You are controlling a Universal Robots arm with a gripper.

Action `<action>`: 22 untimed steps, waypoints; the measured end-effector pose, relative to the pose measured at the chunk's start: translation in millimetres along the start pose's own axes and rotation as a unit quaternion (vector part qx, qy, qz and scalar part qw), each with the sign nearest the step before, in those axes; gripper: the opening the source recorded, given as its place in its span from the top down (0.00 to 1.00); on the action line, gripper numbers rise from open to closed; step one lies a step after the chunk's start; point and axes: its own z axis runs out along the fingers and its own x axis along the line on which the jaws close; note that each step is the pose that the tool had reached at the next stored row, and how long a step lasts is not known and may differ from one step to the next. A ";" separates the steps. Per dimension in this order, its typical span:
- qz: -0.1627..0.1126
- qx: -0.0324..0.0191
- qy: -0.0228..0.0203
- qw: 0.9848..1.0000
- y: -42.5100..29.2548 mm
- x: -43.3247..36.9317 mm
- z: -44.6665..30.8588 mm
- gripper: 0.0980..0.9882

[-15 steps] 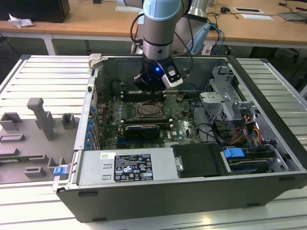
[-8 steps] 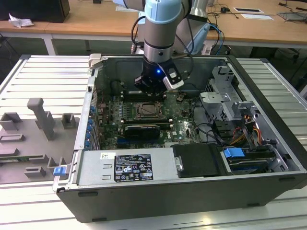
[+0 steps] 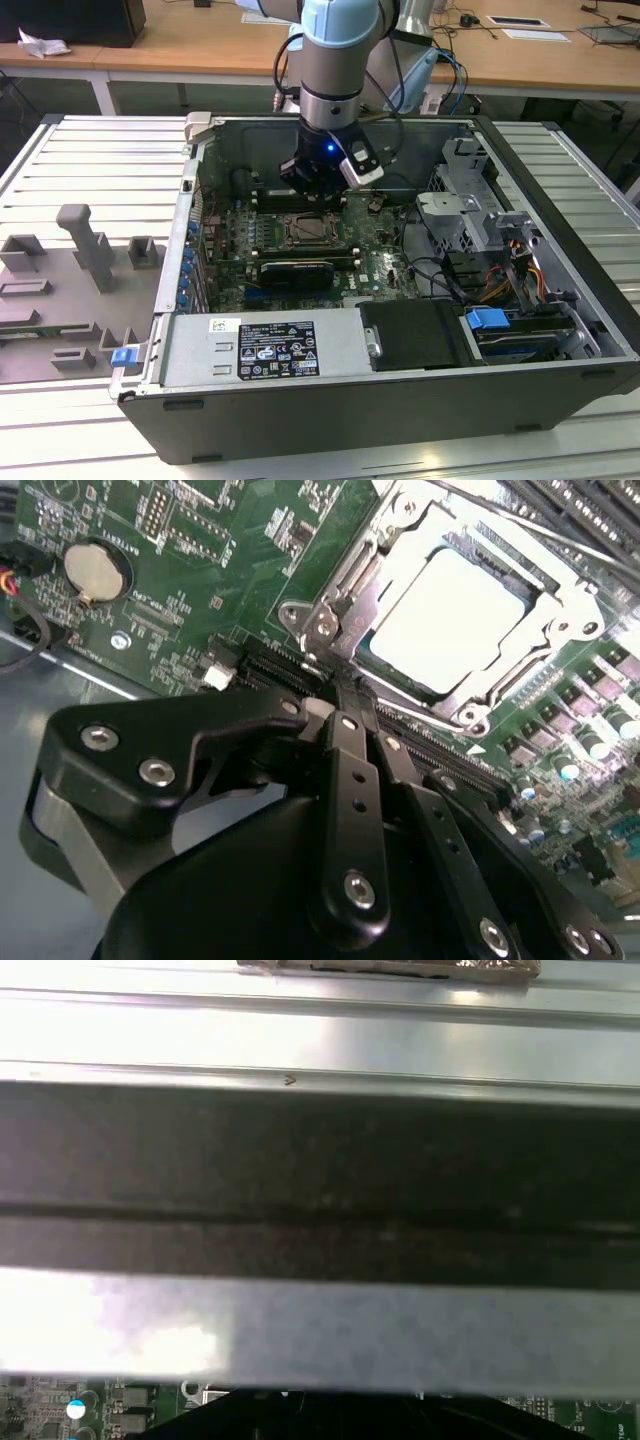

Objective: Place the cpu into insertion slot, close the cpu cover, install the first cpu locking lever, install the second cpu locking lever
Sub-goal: 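Install the first cpu locking lever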

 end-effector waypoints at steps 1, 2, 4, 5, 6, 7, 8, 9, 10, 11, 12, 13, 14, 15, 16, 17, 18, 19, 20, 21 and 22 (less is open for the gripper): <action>0.000 0.000 0.000 1.000 0.0 -0.1 0.2 0.99; 0.000 0.001 0.000 1.000 -0.1 -0.1 0.5 0.99; 0.000 0.003 0.000 1.000 -0.3 -0.2 2.3 0.99; 0.000 0.004 0.000 1.000 -0.4 -0.2 2.8 0.99; 0.000 0.005 0.000 1.000 -0.4 -0.2 3.7 0.99; 0.000 0.006 0.000 1.000 -0.5 -0.2 4.1 0.99; 0.000 0.007 0.000 1.000 -0.5 -0.2 4.2 0.99; 0.000 0.007 0.000 1.000 -0.5 -0.2 3.8 0.99; 0.000 0.007 0.000 1.000 -0.4 -0.2 2.6 0.99; 0.000 0.007 0.000 1.000 -0.2 -0.3 1.3 0.99; 0.000 0.008 0.000 1.000 -0.1 -0.3 1.3 0.99; 0.000 0.010 0.000 1.000 -0.2 -0.4 1.5 0.99; 0.000 0.012 0.001 1.000 -0.2 -0.4 1.9 0.99; 0.000 0.017 0.001 1.000 -0.4 -0.4 2.7 0.99; 0.000 0.021 0.001 1.000 -0.4 -0.5 3.6 0.99; 0.000 0.026 0.001 1.000 -0.5 -0.6 4.5 0.99; 0.000 0.026 0.001 1.000 0.2 -0.6 6.2 0.99; 0.000 0.024 0.001 1.000 0.3 -0.8 7.5 0.99; -0.001 0.022 0.001 1.000 0.0 -0.7 7.4 0.99; -0.001 0.021 0.002 1.000 -0.6 -0.3 6.5 0.99; -0.001 0.021 0.002 1.000 -0.3 -0.4 5.8 0.99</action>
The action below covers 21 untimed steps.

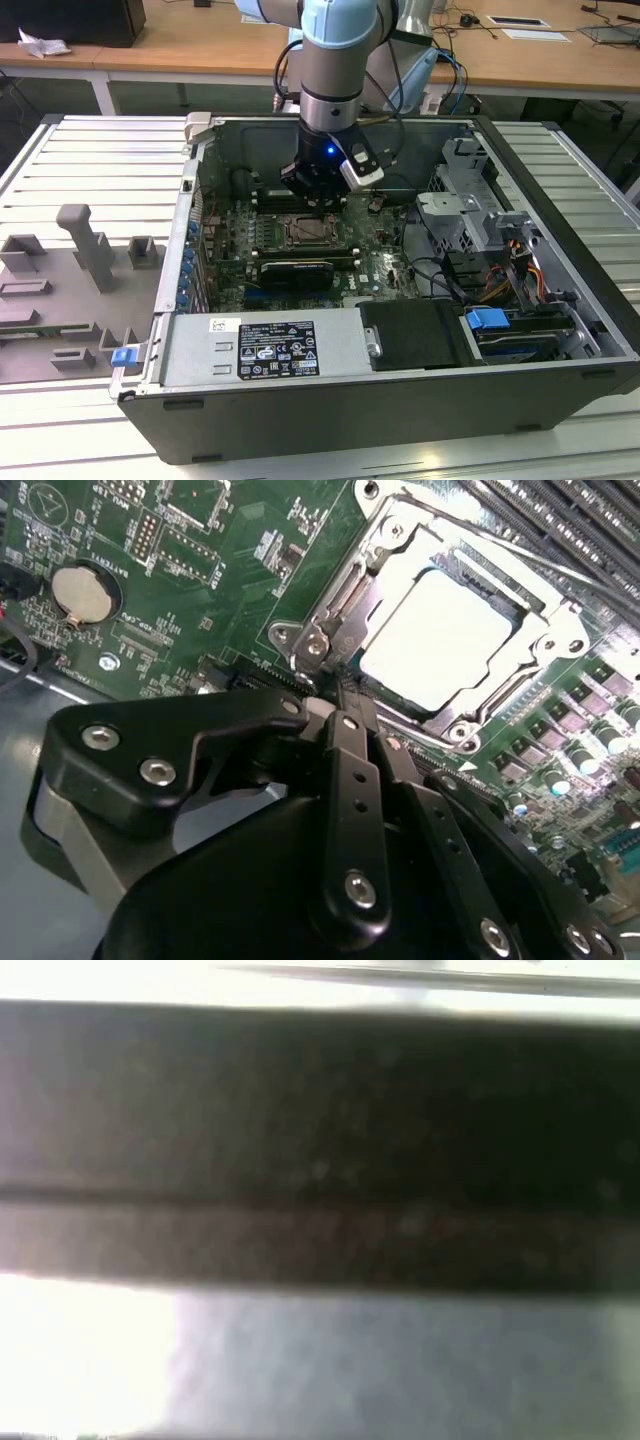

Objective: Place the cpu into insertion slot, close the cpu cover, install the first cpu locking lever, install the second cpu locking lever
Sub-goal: 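Install the first cpu locking lever, then install the second cpu locking lever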

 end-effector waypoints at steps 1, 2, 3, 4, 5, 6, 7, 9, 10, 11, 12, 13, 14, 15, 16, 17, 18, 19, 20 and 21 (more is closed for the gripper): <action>0.000 -0.003 -0.001 1.000 1.5 -0.9 -1.0 0.99; 0.000 -0.002 -0.001 1.000 1.8 -0.9 -6.1 0.99; 0.000 -0.002 -0.001 1.000 2.0 -0.9 -10.8 0.99; 0.000 -0.002 -0.001 1.000 2.1 -0.9 -12.9 0.99; 0.000 -0.002 -0.001 1.000 2.2 -0.9 -14.6 0.99; 0.000 -0.002 -0.001 1.000 2.3 -0.9 -15.4 0.99; 0.000 -0.002 -0.001 1.000 1.8 -0.9 -15.5 0.99; 0.000 -0.002 -0.001 1.000 1.2 -0.9 -15.5 0.99; 0.000 -0.002 -0.001 1.000 1.0 -0.8 -15.5 0.99; 0.000 -0.002 -0.001 1.000 0.8 -0.9 -15.5 0.99; 0.000 -0.002 -0.001 1.000 0.6 -0.8 -15.5 0.99; 0.000 -0.002 -0.001 1.000 0.4 -0.8 -15.5 0.99; 0.000 -0.002 -0.001 1.000 0.3 -0.8 -15.6 0.99; 0.000 -0.002 -0.001 1.000 0.2 -0.8 -15.6 0.99; 0.000 -0.002 -0.001 1.000 0.0 -0.8 -15.6 0.99; 0.000 -0.002 -0.001 1.000 -0.1 -0.8 -15.6 0.99; 0.000 -0.002 -0.001 1.000 -0.1 -0.8 -15.6 0.99; 0.000 -0.002 -0.001 1.000 -0.3 -0.8 -15.6 0.99; 0.000 -0.002 -0.001 1.000 -0.5 -0.8 -15.6 0.99; 0.000 -0.002 -0.001 1.000 -0.8 -0.8 -15.7 0.99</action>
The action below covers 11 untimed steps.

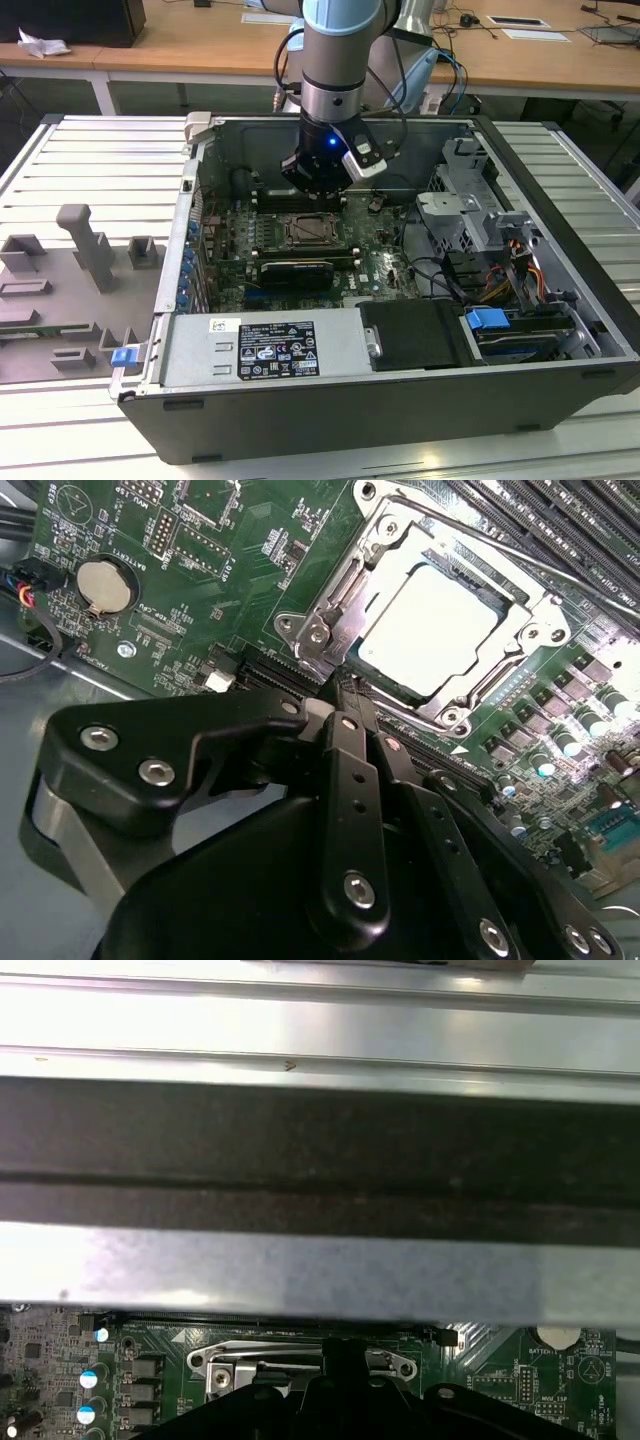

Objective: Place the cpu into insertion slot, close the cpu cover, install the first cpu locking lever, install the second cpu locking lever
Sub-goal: 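Install the second cpu locking lever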

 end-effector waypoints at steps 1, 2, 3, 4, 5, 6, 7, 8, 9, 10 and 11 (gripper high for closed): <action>0.000 0.000 0.000 1.000 -0.4 0.0 0.0 0.99; 0.000 0.000 0.000 1.000 -0.7 0.0 0.0 0.99; 0.000 0.000 0.000 1.000 -1.6 0.1 -0.1 0.99; 0.000 0.000 0.000 1.000 -2.2 0.1 -0.1 0.99; 0.000 0.000 0.000 1.000 -2.7 0.1 -0.2 0.99; 0.000 0.000 0.000 1.000 -3.9 0.2 -0.3 0.99; 0.000 0.000 0.000 1.000 -5.1 0.2 -0.3 0.99; 0.000 0.000 0.000 1.000 -5.5 0.2 -0.3 0.99; 0.000 0.000 0.000 1.000 -5.7 0.3 -0.3 0.99; 0.000 0.000 0.000 1.000 -5.9 0.3 -1.0 0.99; 0.000 0.000 0.000 1.000 -5.7 0.2 -3.2 0.99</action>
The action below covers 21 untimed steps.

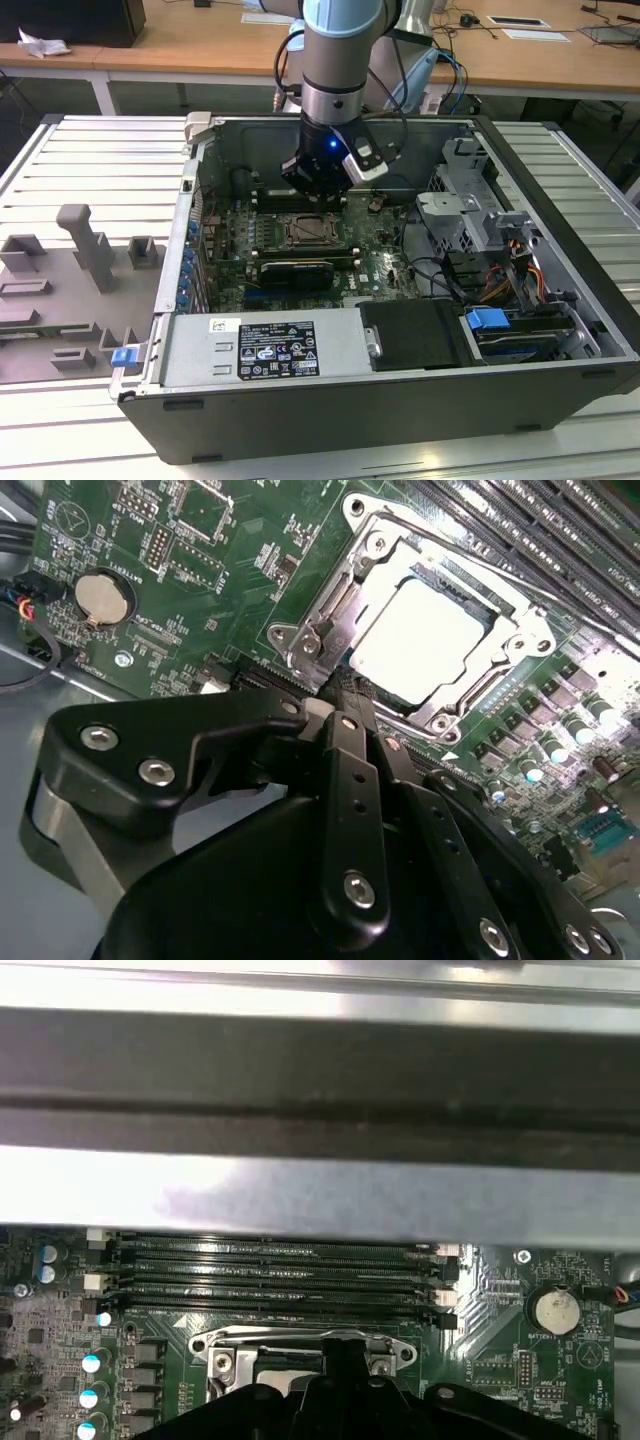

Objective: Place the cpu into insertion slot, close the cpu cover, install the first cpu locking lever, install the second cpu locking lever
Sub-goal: 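Install the second cpu locking lever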

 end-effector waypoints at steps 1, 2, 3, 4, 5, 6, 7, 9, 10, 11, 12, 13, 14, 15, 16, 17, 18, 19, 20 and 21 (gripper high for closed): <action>0.000 0.000 0.000 1.000 1.0 -0.1 -14.4 0.99; 0.000 0.000 0.000 1.000 1.6 -0.2 -24.4 0.99; 0.000 0.000 0.000 1.000 2.0 -0.2 -28.4 0.99; 0.000 0.000 0.000 1.000 2.0 -0.3 -30.5 0.99; 0.000 0.000 0.000 1.000 1.6 -0.3 -30.6 0.99; 0.000 0.000 0.000 1.000 0.4 -0.2 -30.7 0.99; 0.000 0.000 0.000 1.000 -2.6 -0.1 -31.0 0.99; 0.000 0.000 0.000 1.000 -8.4 0.2 -31.2 0.99; 0.000 0.000 0.000 1.000 -16.8 0.5 -31.1 0.99; 0.000 0.000 0.001 1.000 -23.4 0.8 -28.5 0.99; 0.000 0.000 0.002 1.000 -27.1 0.9 -25.0 0.99; 0.000 0.000 0.002 1.000 -34.4 1.3 -22.2 0.99; 0.000 0.000 0.002 1.000 -37.4 1.4 -21.5 0.99; 0.000 -0.001 0.002 1.000 -43.6 1.7 -21.1 0.99; 0.000 -0.004 0.002 1.000 -49.0 2.0 -21.1 0.99; 0.000 -0.013 0.002 1.000 -52.9 2.5 -20.9 0.99; 0.000 -0.019 0.001 1.000 -54.9 2.8 -21.0 0.99; 0.000 -0.024 0.001 1.000 -59.0 3.2 -21.1 0.99; 0.000 -0.025 0.001 1.000 -63.6 3.5 -21.4 0.99; 0.000 -0.026 0.001 1.000 -67.6 3.8 -21.6 0.99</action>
